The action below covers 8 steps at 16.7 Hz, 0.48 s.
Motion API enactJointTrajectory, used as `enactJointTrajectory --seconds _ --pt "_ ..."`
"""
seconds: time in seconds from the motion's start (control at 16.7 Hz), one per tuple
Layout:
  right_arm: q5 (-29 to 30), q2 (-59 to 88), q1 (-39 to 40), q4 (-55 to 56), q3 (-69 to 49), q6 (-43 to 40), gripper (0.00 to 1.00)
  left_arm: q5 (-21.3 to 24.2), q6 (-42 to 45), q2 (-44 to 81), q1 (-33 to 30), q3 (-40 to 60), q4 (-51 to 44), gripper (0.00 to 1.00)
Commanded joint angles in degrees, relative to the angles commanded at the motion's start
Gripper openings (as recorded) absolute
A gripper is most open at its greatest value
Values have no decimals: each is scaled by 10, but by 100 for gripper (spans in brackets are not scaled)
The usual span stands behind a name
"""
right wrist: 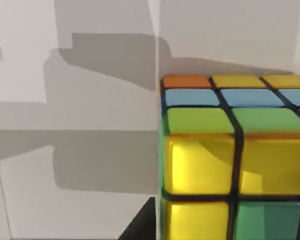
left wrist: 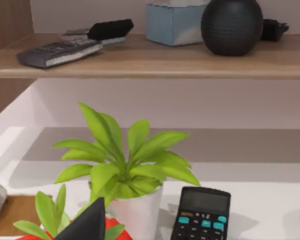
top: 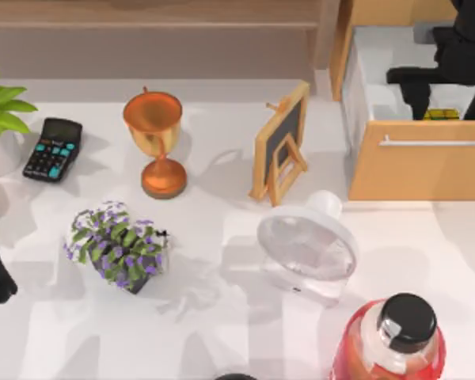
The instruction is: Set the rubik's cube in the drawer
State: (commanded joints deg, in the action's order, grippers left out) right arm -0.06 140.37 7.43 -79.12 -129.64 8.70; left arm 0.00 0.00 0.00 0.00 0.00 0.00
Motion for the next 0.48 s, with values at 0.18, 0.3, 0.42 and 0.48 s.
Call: enactJointTrajectory --seconds 0.18,0.3,0.42,0.48 --pt "0 0 0 0 0 0 100 0 0 0 0 0 0 100" --pt "0 0 0 0 0 0 100 0 0 0 0 0 0 100" --pt "0 0 0 0 0 0 100 0 0 0 0 0 0 100" --pt "0 0 0 0 0 0 100 0 0 0 0 0 0 100"
